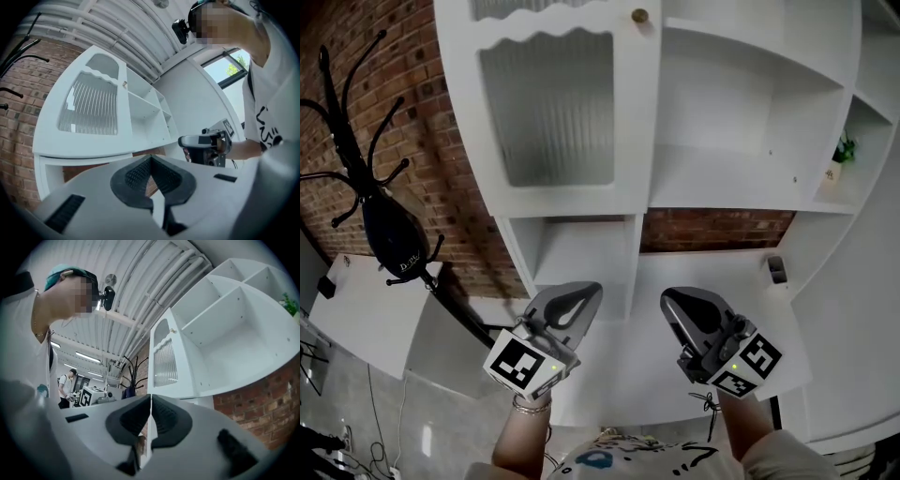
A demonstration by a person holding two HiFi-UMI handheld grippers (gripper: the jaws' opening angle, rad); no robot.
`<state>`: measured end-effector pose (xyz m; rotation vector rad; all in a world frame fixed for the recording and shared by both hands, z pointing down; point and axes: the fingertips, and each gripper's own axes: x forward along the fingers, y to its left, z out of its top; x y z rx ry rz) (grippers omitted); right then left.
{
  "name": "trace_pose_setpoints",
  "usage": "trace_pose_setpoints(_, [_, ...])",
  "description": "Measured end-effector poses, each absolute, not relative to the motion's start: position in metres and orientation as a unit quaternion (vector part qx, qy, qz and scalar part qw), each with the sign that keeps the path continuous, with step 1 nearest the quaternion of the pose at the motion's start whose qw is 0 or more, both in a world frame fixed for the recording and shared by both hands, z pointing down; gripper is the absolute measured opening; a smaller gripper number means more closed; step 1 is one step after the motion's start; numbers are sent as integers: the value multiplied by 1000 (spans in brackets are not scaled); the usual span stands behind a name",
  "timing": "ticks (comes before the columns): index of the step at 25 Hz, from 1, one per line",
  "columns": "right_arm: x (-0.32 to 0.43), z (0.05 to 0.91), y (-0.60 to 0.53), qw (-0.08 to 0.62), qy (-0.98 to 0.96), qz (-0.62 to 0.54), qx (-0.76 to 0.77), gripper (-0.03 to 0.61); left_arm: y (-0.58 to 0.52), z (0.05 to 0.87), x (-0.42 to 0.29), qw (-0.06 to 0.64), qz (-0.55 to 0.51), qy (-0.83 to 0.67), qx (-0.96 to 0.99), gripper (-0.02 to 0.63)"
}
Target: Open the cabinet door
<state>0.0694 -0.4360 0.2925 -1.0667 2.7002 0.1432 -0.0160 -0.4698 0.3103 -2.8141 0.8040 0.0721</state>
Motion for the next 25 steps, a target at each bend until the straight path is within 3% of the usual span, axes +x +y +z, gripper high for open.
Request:
trace_pose_setpoints(3, [70, 271, -449, 120, 915, 53, -381, 29, -475, 277, -19, 117, 64, 252, -958, 14])
trace_pose_setpoints(13, [66, 200, -482, 126, 909, 121, -379, 29, -506, 212, -13, 182, 53, 279, -941, 14])
trace_pose_setpoints(22, [75, 156, -528, 149, 904, 123, -381, 31, -520, 175, 9, 181, 64, 288, -938, 14])
trace_pose_setpoints(25, [80, 137, -545, 157, 900, 136, -384, 32, -525, 165, 5, 209, 59, 323, -921, 14])
